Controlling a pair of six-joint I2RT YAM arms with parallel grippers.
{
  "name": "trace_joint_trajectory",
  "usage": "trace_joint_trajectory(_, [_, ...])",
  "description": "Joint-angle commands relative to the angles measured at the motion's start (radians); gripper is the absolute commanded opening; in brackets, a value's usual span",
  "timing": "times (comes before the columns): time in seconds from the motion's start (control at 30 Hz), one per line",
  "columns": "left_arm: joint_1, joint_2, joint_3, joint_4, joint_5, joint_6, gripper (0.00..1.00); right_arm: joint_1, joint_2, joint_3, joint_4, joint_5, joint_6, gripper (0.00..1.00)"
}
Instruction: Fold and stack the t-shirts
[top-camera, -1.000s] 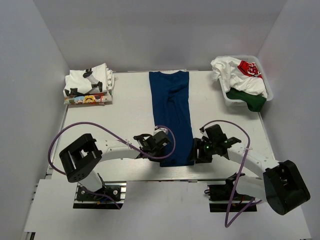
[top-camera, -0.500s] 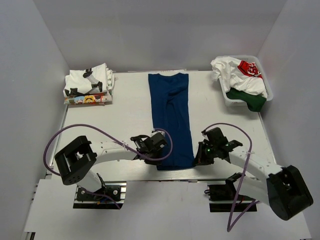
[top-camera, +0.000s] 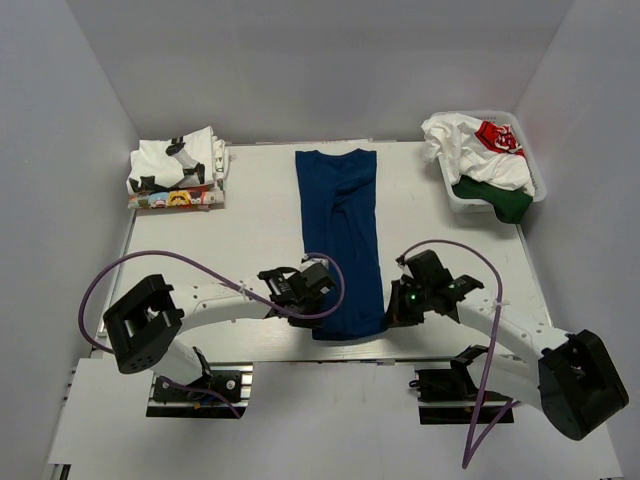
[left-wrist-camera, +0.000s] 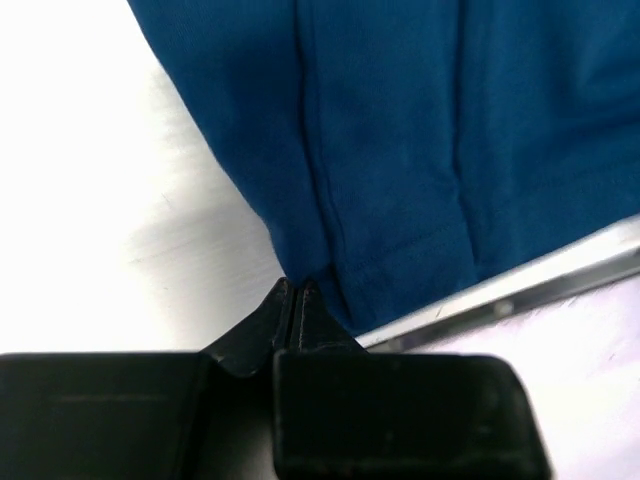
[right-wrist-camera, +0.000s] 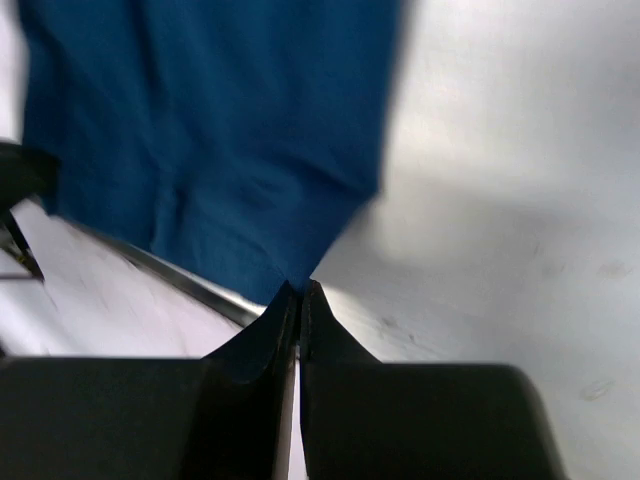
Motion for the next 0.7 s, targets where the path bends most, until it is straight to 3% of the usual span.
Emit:
trace_joint_trajectory(0.0, [0.01,-0.034,0.086,-0.073,-0.115,-0.05,0.0,0.002,0.012,0.123,0.002,0.083,-0.055,0.0])
trace_joint_trajectory(0.17, [0.021,0.019,0.176,-0.118,-0.228,-0.059,0.0,-0.002,0.096,0.251,0.014,0.126,-0.077,0.0])
trace_joint_trajectory(0.4, [0.096,0.118,0.372,-0.216,-0.407,-0.122,0.0,-0.014,0.201,0.431,0.029,0.306,-0.071,0.0])
trace_joint_trajectory(0.67, [0.228,0.223,0.517,-0.152,-0.421,-0.015,0.0,-0.047,0.395,0.66,0.057,0.404,-0.101,0.0])
